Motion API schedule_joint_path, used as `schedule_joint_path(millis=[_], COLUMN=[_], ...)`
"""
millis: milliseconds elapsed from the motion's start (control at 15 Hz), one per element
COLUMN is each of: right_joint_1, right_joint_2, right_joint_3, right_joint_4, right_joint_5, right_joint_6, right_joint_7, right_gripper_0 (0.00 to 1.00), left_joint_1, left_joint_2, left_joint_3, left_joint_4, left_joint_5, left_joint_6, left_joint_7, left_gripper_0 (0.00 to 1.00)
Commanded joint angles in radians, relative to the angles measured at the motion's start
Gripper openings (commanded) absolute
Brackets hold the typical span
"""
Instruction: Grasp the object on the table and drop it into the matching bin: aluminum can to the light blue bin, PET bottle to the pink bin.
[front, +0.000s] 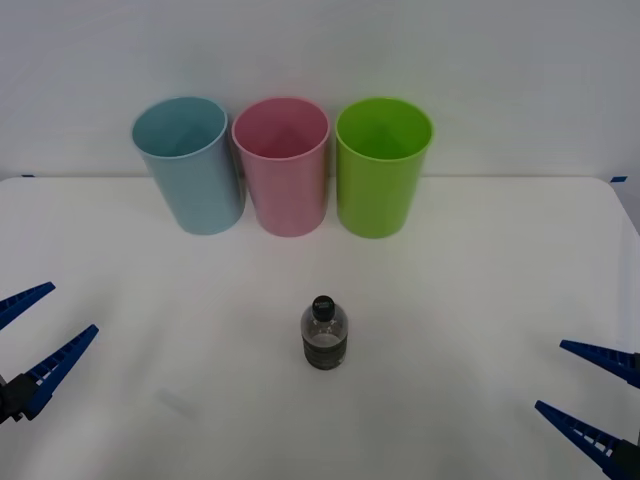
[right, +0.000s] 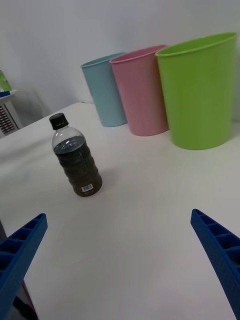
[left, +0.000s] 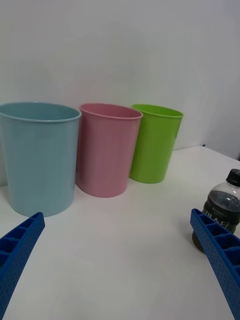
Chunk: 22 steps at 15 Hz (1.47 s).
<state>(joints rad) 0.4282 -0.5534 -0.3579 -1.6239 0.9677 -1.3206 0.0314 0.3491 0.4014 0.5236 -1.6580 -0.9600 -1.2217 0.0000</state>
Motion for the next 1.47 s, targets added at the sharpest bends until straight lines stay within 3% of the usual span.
schedule_joint_path(millis=[67, 267, 400, 1067, 1467], right_joint_1=[-0.028, -0.078, -0.095, -0.175, -0.193], right_joint_2=[-0.016, -0.016, -0.016, -0.016, -0.011], right_joint_3=[0.027, 0.037, 0.063, 0.26, 0.379], right_joint_4=[0.068, 0.162, 0.196, 0.243, 0.243], right_joint_5=[0.025, 0.046, 0.046, 0.048, -0.001], right_joint_6=[-0.094, -0.19, -0.198, -0.137, -0.02], right_joint_7=[0.027, 0.058, 0.144, 0.263, 0.291], right_gripper_0=[1.0, 1.0, 1.0, 1.0, 1.0], left_joint_1=[0.0, 0.0, 0.0, 0.0, 0.0], left_joint_2=[0.0, 0.0, 0.0, 0.0, 0.0], left_joint_3=[0.0, 0.0, 0.0, 0.0, 0.0], left_joint_4=[0.0, 0.0, 0.0, 0.0, 0.0], left_joint_5=[0.0, 0.0, 0.0, 0.0, 0.0], left_joint_6=[0.0, 0.0, 0.0, 0.0, 0.0], left_joint_7=[0.0, 0.0, 0.0, 0.0, 0.0], left_gripper_0=[1.0, 1.0, 1.0, 1.0, 1.0])
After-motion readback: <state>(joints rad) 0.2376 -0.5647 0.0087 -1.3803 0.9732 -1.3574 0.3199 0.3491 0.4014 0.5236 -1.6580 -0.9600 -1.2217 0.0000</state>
